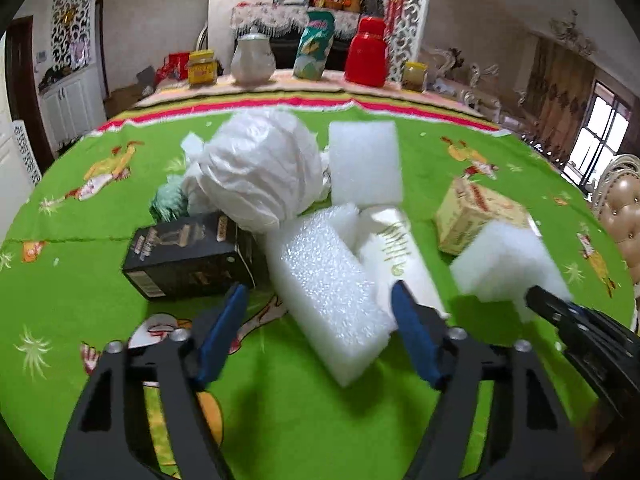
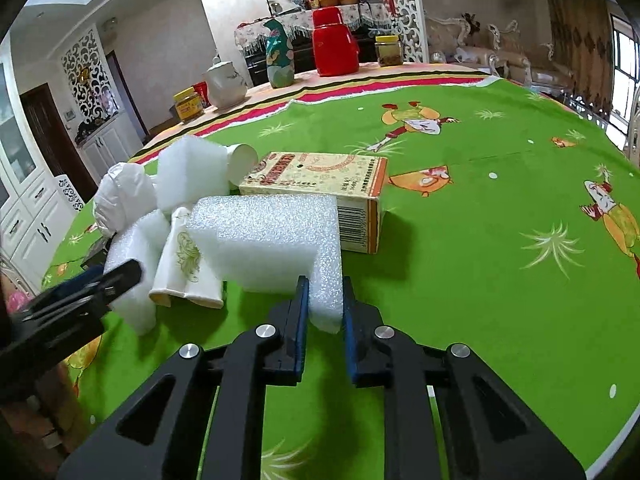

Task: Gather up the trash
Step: 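Grasp a white foam block with each tool, then carry both white foam blocks to the wastebasket and open both tools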

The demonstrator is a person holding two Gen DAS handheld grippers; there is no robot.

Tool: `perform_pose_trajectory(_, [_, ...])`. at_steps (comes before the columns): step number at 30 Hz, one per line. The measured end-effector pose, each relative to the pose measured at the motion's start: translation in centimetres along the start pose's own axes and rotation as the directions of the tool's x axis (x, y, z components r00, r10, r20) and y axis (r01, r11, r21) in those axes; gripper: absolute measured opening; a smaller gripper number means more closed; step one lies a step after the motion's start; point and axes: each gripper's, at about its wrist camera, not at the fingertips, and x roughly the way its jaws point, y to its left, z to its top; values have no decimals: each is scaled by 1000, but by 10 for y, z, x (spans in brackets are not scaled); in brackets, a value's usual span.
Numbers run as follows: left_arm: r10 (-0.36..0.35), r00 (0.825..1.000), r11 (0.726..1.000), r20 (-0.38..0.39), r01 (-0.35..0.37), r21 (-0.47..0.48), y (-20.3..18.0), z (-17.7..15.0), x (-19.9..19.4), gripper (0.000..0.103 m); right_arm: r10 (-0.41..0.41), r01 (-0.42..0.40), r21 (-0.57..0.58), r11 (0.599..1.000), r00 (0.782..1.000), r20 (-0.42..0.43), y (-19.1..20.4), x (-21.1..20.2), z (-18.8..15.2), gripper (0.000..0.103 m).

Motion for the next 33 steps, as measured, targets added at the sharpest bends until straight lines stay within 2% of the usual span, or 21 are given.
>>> perform_pose_trajectory(1, [-3,1000,1000,-12,3,-4,2,0,6,44,2,-2,-5,1000,1000,2,2,-1,0,17])
perform_pose_trajectory(2, [-17,1000,1000,-18,17,0,4,-1,9,43,4,-4,-11,1000,1000,3,3,0,0,17])
perform_pose_trajectory(5, [-53,998,999,33,53,7,7,-4,0,41,-4,4,-34,999,1000,8,9,0,1,17])
perform_pose_trajectory(7, [-53,994,998,90,49,47,4,-5,-13,41,-7,7,-39,999,1000,10,11,-1,0,17])
perform_pose_trajectory(10, [-55,990,996,132,44,82,2,-8,-24,41,-14,15,-37,999,1000,7,10,1,-1,17])
perform_pose_trajectory(19, [-62,973,995,223,43,90,6,-6,-60,41,-15,16,-35,999,999,34,10,-6,-2,17])
perform_pose_trajectory(24, [-23,955,994,295,-9,105,13,-15,-98,41,3,-2,-23,1000,999,37,13,-13,-3,17])
perform_pose_trajectory(33, [95,927,985,363,-141,102,58,-51,-150,41,100,-90,-97,991,989,105,70,-69,-25,17])
